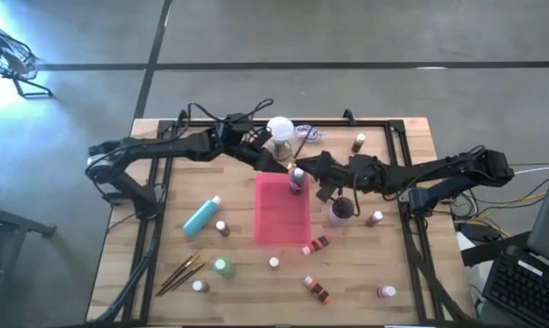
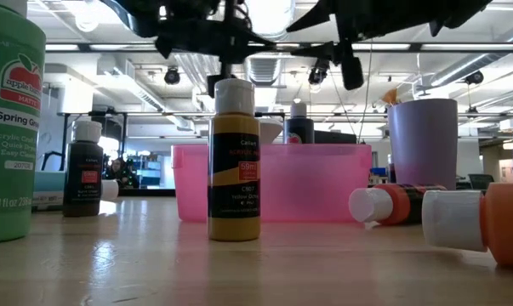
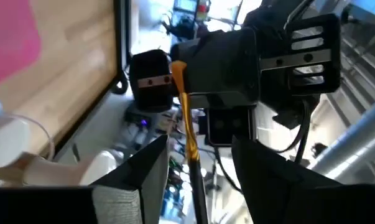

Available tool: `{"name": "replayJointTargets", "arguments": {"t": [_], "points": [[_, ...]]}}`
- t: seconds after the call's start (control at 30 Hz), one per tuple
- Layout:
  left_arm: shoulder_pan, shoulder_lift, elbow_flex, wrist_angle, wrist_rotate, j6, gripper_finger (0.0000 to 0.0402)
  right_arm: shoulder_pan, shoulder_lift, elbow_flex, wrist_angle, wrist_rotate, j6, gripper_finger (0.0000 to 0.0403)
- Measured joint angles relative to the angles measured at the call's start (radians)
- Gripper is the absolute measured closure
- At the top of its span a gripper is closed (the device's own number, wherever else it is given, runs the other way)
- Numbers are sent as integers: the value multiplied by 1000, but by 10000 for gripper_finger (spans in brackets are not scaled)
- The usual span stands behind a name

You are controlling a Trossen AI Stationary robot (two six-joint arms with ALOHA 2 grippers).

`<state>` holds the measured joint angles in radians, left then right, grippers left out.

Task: Pick & Place Paint Supplies
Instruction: Put the orange paintbrush into the purple cup

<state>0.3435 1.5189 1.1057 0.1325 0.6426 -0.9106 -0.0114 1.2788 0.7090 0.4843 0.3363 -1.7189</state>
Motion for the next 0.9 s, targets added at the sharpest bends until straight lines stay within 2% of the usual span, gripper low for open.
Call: {"name": "replayJointTargets", "arguments": {"t": [0.27,0.43,0.9], "points": [[-10,76,95,-3,53,33,397,0,59,2,40,29,-23,259],[-9,72,90,-10,52,47,397,10,59,3,51,76,-21,293],[-9,70,87,-9,31,75,397,49,48,2,50,87,-13,389]]}}
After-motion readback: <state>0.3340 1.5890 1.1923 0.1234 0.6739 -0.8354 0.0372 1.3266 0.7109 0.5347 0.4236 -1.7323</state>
